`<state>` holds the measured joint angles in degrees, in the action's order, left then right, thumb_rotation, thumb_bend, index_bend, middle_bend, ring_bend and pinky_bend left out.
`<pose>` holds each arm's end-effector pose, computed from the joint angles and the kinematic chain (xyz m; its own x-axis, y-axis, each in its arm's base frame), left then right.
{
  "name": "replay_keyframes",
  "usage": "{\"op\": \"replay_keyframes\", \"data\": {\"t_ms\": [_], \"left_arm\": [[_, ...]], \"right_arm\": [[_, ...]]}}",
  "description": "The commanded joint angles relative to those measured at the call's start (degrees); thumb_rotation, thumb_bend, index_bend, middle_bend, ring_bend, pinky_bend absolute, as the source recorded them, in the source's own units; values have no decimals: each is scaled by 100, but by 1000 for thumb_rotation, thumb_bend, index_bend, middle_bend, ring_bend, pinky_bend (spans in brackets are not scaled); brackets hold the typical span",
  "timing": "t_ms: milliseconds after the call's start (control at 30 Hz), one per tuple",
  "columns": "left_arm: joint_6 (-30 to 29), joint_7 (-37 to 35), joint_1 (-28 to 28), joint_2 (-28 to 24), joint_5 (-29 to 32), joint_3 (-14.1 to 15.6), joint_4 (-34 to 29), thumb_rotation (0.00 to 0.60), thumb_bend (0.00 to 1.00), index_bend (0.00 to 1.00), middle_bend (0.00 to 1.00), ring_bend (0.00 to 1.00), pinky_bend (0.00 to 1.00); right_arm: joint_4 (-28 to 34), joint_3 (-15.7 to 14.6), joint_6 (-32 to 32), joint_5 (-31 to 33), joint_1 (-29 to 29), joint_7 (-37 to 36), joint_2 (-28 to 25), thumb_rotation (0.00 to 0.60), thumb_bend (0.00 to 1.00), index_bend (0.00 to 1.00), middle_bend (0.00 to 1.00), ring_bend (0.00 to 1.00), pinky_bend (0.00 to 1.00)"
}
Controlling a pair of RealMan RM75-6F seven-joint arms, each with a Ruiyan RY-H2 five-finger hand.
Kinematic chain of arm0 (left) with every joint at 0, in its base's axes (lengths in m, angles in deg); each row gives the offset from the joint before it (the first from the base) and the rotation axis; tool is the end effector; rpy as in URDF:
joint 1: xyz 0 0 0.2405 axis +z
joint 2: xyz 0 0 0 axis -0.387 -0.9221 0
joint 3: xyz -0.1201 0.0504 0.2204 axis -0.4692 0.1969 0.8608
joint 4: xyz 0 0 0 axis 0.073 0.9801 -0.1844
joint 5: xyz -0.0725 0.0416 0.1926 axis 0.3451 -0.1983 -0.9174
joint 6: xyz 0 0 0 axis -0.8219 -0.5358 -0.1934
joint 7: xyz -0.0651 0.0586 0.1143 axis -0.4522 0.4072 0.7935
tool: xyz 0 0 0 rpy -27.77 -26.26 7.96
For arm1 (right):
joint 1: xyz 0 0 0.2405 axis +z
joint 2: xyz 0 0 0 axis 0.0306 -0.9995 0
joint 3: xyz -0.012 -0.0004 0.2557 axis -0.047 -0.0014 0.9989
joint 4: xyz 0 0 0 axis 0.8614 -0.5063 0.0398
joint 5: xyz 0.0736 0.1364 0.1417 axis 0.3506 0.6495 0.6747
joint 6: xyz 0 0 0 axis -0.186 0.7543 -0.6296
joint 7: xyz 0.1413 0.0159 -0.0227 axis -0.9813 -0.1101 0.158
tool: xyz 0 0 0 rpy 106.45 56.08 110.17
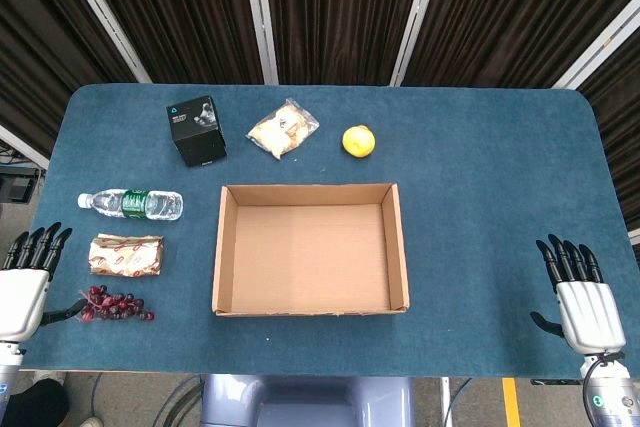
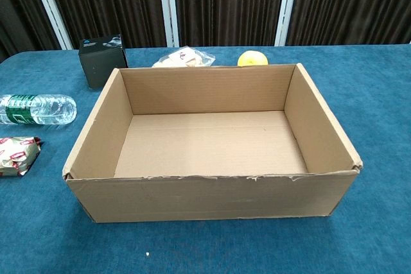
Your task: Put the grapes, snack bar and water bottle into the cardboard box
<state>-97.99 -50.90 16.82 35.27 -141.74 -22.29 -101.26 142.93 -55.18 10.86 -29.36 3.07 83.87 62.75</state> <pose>-0.3077 0.1793 0.1386 0.5229 0.0684 0.8496 0.8523 -0.0258 -0.5225 -0.3083 -0.1793 0.1443 0.5248 -0.0496 0.8498 -0.8508 -0.0014 0.5254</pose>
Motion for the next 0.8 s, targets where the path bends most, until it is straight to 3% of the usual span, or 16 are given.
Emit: {"op": "replay_keyframes", "data": {"t_ms": [33, 167, 267, 500, 800], "left_arm": [[39, -9, -7, -13, 6, 17, -15, 561, 26, 0, 0, 0, 0], [231, 115, -21, -66, 155, 69, -46, 560, 21, 15, 0, 0, 4], [513, 343, -53, -148, 466, 91, -231, 561, 52, 82, 8, 7, 68], [979, 162, -138, -565, 323, 388, -565, 562, 61, 224, 195, 182, 182], [1667, 343, -320, -359, 539, 566, -132, 561, 75, 233, 206, 195, 186]], "right_arm": [[0, 0, -9, 6, 2, 6, 0, 600, 0, 0, 0, 0, 0], [-3, -5, -25, 12, 5, 4, 3, 600, 0, 0, 0, 0, 0], [-1, -4, -32, 11, 10, 4, -2, 600, 0, 0, 0, 0, 0], [-41, -56, -248, 91, 55, -66, -28, 600, 0, 0, 0, 0, 0], [-85, -96, -171, 44, -2, -124, -34, 600, 0, 0, 0, 0, 0]]}}
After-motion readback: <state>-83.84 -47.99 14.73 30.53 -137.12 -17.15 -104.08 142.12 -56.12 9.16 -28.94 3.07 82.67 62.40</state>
